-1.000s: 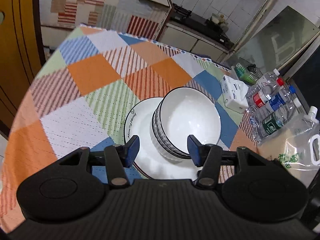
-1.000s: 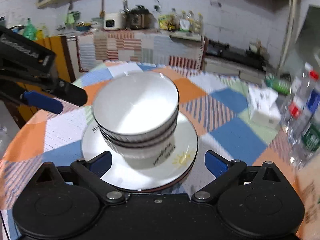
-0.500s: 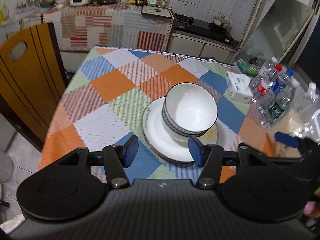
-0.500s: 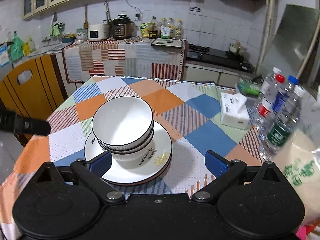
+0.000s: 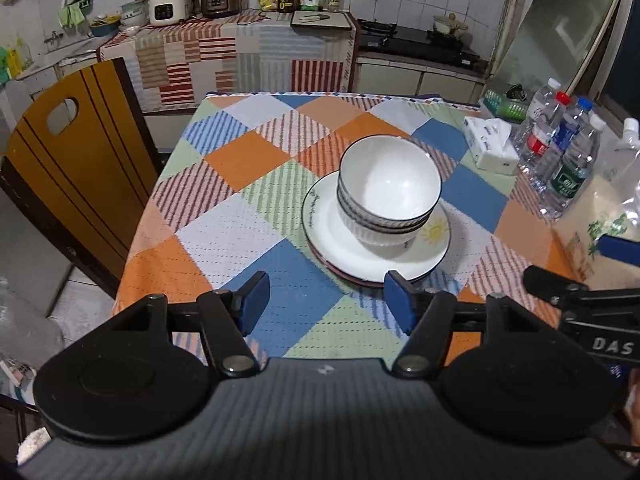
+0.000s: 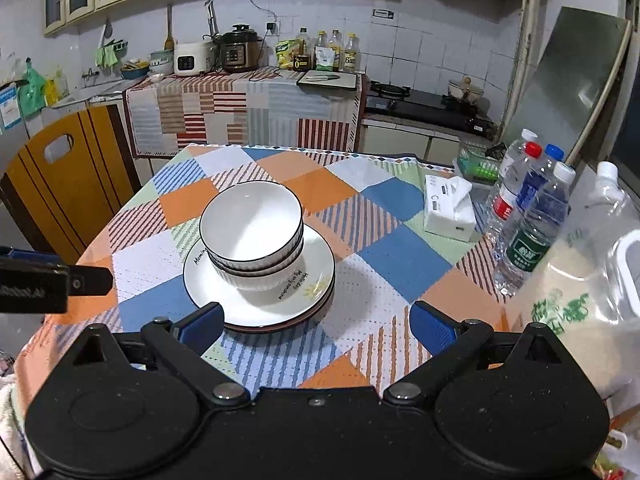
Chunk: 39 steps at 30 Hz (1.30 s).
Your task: Organize plates and bowls
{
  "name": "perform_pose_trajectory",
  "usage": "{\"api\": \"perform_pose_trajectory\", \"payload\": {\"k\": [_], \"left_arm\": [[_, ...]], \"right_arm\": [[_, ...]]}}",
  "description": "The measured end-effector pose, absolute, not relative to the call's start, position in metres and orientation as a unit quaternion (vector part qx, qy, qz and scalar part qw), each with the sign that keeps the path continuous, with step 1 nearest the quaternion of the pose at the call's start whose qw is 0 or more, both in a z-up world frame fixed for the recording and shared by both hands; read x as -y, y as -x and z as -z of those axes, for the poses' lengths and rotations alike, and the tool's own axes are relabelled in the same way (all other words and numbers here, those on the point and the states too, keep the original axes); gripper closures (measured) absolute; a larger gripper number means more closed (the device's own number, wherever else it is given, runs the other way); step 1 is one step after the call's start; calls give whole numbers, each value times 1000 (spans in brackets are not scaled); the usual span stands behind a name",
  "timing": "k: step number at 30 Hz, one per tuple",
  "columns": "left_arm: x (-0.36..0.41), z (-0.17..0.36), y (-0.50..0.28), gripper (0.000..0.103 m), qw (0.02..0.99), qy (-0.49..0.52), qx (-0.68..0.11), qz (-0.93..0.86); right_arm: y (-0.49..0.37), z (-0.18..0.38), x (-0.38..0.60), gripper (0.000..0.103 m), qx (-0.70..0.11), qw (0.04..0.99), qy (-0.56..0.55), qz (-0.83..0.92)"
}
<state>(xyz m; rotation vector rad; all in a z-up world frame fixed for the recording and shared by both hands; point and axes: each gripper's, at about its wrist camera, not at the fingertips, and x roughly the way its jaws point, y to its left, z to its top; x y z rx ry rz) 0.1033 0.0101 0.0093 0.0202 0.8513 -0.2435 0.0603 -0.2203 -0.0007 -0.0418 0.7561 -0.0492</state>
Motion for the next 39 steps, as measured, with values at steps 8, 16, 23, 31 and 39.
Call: {"api": "perform_pose_trajectory", "payload": {"k": [8, 16, 23, 31, 39], "left_arm": [[-14, -4, -94, 35, 912, -20, -397, 101], [-14, 1, -90, 29, 916, -19, -390, 98], [-16, 6, -84, 24, 919, -22, -383, 89], [-17, 10, -82, 15, 924, -26, -373, 83], [-20, 8, -81, 15, 922, -22, -379, 79]], "right_arm": [[-51, 4, 217, 2, -363, 931, 20, 34], [-47, 11, 210, 2, -344, 938, 16, 44], [-44, 17, 208, 2, -341, 939, 16, 49], [-40, 17, 208, 2, -337, 940, 16, 58], [-39, 19, 206, 2, -341, 937, 23, 65]]}}
